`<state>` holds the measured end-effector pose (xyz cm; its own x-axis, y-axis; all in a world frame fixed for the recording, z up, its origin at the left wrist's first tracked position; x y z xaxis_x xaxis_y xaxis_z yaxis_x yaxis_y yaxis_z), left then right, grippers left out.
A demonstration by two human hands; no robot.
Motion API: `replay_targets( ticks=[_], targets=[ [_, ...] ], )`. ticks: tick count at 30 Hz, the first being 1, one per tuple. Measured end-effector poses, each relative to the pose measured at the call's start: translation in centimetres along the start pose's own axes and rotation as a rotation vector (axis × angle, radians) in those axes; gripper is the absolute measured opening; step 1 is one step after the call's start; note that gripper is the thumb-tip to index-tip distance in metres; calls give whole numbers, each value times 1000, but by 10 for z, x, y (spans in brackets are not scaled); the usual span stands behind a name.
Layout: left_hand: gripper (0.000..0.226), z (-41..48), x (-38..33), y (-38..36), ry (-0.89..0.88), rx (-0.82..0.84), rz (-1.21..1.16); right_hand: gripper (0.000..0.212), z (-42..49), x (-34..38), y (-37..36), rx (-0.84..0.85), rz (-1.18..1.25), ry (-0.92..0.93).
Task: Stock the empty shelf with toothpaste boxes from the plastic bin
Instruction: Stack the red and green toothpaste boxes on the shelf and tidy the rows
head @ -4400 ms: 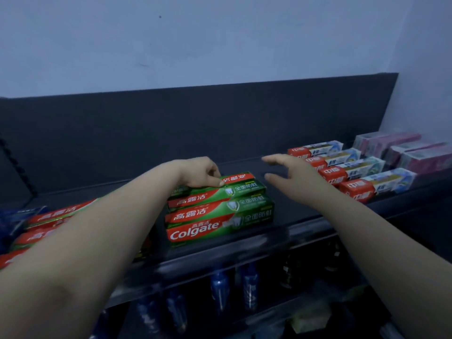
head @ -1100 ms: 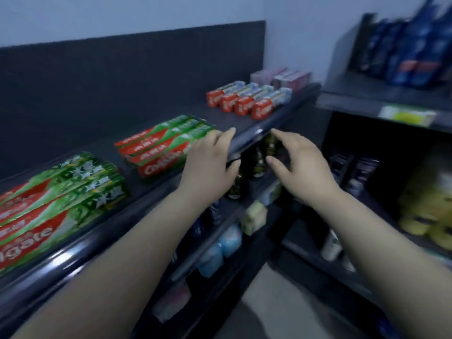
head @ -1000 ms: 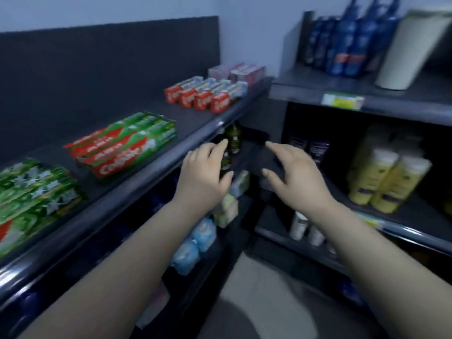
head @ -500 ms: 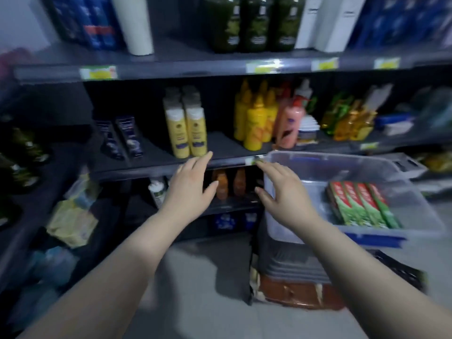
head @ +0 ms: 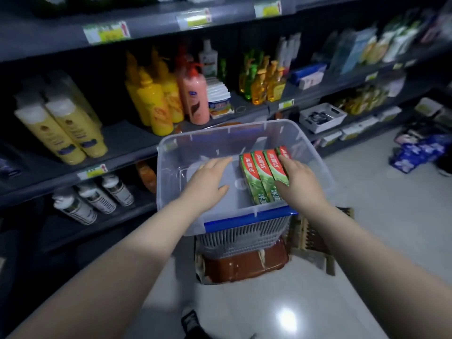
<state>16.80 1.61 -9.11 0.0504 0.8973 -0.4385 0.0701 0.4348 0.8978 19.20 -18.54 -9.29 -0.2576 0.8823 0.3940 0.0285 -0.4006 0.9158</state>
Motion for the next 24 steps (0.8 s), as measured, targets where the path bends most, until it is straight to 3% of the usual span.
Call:
replay_targets(
  ticks=[9, 16, 24],
  targets=[
    [60, 99, -26, -99, -441, 383, 311, 59, 13, -32, -19, -24, 55, -210],
    [58, 121, -22, -114, -691, 239, 400, 46, 18, -31, -28, 60, -91, -300],
    [41, 144, 23, -97, -614, 340, 524, 31, 35, -33, -61, 396, -256, -417]
  ],
)
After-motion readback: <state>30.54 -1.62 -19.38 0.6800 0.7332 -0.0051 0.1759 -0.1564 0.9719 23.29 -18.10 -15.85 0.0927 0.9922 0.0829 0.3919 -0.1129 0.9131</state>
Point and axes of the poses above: each hand's wrist, its own z-axis towards the middle knuckle, its own y-axis out of the back of the hand, x = y × z, the point moved 8 cm from there along z, towards the middle knuckle, and after that the axes turned 6 degrees about y, right-handed, at the moved point
